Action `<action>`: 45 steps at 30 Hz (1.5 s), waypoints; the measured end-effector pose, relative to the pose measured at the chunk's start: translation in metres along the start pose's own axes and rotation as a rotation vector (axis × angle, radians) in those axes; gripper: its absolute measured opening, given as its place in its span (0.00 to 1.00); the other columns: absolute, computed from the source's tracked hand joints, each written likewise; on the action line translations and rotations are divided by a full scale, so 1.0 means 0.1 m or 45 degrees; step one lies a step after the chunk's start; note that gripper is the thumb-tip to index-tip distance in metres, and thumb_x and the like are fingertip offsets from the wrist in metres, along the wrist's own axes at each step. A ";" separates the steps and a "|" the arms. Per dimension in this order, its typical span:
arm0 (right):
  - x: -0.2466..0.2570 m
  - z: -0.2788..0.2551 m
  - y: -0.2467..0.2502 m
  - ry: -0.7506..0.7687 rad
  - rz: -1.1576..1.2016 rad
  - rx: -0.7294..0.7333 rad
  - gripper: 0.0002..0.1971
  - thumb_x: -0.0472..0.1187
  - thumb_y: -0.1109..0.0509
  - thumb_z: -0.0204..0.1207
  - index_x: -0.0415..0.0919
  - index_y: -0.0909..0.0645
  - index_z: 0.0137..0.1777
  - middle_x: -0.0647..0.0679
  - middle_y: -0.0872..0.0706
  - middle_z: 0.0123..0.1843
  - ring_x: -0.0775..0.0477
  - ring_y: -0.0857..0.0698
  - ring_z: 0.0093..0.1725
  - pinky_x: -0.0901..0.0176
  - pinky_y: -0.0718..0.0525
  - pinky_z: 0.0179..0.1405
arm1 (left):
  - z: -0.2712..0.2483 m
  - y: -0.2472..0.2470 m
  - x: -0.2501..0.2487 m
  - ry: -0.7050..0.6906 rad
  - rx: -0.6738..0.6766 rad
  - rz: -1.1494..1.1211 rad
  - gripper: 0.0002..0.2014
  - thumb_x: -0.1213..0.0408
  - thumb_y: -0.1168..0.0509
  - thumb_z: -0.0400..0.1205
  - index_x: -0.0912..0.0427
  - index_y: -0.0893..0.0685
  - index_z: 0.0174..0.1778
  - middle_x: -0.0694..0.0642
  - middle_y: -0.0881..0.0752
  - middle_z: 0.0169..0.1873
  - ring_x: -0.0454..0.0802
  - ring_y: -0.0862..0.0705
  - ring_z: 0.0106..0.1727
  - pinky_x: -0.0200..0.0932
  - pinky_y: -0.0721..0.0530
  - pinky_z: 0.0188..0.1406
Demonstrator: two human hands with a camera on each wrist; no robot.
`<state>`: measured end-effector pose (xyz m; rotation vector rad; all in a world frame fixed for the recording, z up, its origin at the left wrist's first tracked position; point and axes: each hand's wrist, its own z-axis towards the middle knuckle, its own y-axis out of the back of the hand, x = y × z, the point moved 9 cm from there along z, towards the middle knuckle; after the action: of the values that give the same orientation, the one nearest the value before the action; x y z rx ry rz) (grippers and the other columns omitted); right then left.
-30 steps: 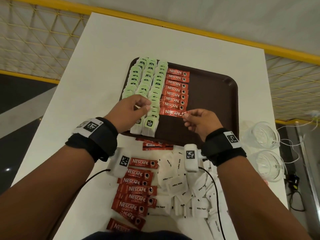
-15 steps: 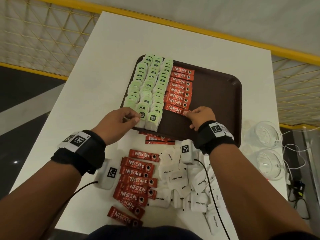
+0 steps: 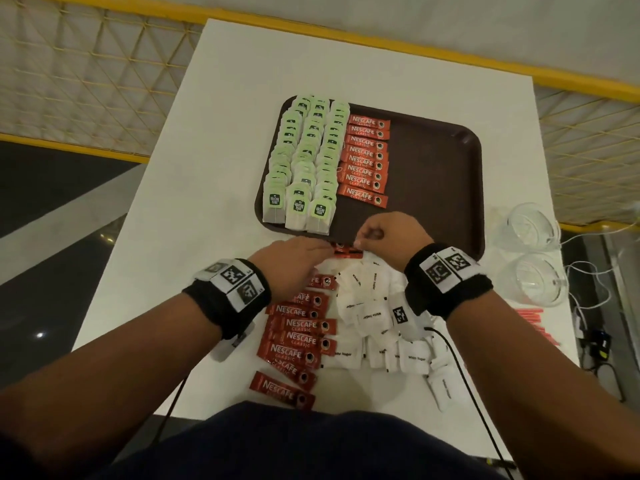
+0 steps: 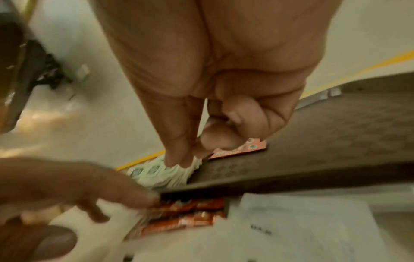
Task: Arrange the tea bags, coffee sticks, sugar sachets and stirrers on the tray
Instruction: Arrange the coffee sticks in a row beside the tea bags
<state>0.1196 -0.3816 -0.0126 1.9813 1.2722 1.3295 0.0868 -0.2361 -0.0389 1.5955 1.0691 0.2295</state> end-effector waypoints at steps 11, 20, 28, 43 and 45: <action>0.27 -0.09 -0.41 0.015 -0.488 0.020 0.12 0.40 0.36 0.82 0.48 0.16 0.60 0.49 0.13 0.54 0.45 0.15 0.52 0.48 0.15 0.54 | -0.05 0.00 0.17 0.051 -0.059 0.190 0.21 0.63 0.41 0.86 0.53 0.26 0.76 0.53 0.24 0.72 0.55 0.26 0.72 0.55 0.21 0.64; 0.38 -0.03 -0.53 0.015 -0.645 0.051 0.08 0.36 0.35 0.80 0.45 0.19 0.55 0.46 0.15 0.50 0.44 0.16 0.48 0.50 0.14 0.50 | -0.16 0.07 0.42 0.108 -0.099 0.232 0.12 0.65 0.36 0.83 0.52 0.17 0.63 0.54 0.20 0.62 0.56 0.24 0.63 0.53 0.19 0.56; 0.39 0.01 -0.53 0.069 -0.685 0.118 0.06 0.34 0.36 0.80 0.42 0.19 0.52 0.44 0.16 0.49 0.43 0.16 0.47 0.47 0.13 0.51 | -0.22 0.10 0.57 0.253 -0.090 0.141 0.16 0.65 0.42 0.85 0.56 0.24 0.69 0.58 0.17 0.63 0.59 0.18 0.60 0.54 0.18 0.57; 0.33 -0.13 0.12 0.184 0.026 -0.236 0.06 0.44 0.25 0.75 0.48 0.19 0.48 0.54 0.14 0.45 0.51 0.16 0.47 0.52 0.15 0.52 | -0.10 0.51 0.45 0.526 -0.233 -1.227 0.28 0.35 0.48 0.84 0.56 0.15 0.47 0.48 0.17 0.33 0.45 0.29 0.28 0.38 0.28 0.29; 0.30 -0.12 0.14 0.183 0.082 -0.266 0.10 0.42 0.23 0.73 0.49 0.19 0.50 0.56 0.15 0.45 0.52 0.16 0.47 0.50 0.15 0.54 | -0.03 0.46 0.39 0.551 -0.170 -1.346 0.28 0.35 0.44 0.83 0.59 0.15 0.47 0.49 0.14 0.32 0.44 0.33 0.24 0.35 0.35 0.20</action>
<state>0.1185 -0.3641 0.0181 1.8238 1.0884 1.5919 0.1301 -0.2032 -0.0128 0.7006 2.0329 -0.0831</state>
